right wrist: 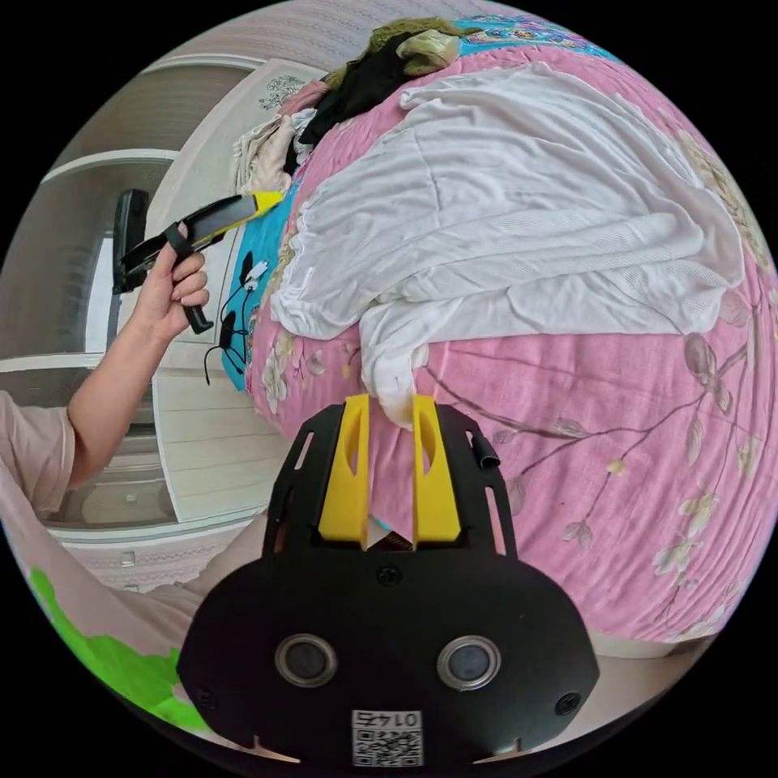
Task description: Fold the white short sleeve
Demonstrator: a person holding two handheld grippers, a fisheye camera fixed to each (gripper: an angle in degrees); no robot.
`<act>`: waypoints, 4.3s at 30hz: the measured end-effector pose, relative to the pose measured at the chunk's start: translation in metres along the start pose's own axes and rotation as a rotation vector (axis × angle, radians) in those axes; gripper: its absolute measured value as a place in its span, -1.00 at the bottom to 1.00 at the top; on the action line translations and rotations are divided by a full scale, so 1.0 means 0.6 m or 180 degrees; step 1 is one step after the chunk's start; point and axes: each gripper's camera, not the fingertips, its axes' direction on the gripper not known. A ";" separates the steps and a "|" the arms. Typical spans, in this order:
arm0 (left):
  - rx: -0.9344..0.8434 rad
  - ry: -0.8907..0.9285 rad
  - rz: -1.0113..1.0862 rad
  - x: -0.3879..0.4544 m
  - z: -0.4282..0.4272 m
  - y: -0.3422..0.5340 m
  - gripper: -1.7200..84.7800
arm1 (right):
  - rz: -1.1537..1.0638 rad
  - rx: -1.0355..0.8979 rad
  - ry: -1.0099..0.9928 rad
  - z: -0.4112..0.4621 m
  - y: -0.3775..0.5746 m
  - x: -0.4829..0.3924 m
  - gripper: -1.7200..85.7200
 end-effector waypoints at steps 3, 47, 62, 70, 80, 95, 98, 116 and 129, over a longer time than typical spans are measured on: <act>0.0042 0.0134 -0.0223 -0.018 -0.016 0.085 -0.98 | -0.0014 -0.0049 -0.0023 -0.001 0.015 -0.011 -0.92; -0.0365 -0.0498 0.0165 0.162 0.144 0.533 -0.71 | 0.0120 0.0485 0.0421 0.067 0.336 -0.080 -0.80; -0.0467 -0.0930 0.0121 0.198 0.236 0.580 -0.71 | -0.0294 0.0053 0.0751 0.125 0.382 -0.193 -0.93; -0.0505 -0.0929 0.0143 0.217 0.250 0.592 -0.71 | -0.0081 -0.0005 0.0573 0.141 0.412 -0.177 -0.88; -0.0521 -0.0993 0.0238 0.251 0.276 0.602 -0.75 | -0.0658 0.0584 0.1804 0.150 0.411 -0.322 -0.79; -0.0514 -0.0976 0.0224 0.265 0.300 0.608 -0.74 | -0.0475 0.0334 0.1687 0.163 0.458 -0.331 -0.78; -0.0511 -0.0966 0.0219 0.267 0.303 0.609 -0.74 | -0.0848 0.0345 0.1653 0.188 0.438 -0.375 -0.80; -0.0512 -0.0945 0.0244 0.273 0.316 0.601 -0.75 | -0.1317 0.0423 0.1068 0.188 0.391 -0.398 -0.92; -0.0522 -0.0999 0.0262 0.281 0.321 0.587 -0.74 | -0.1279 0.0204 0.1976 0.167 0.370 -0.381 -0.72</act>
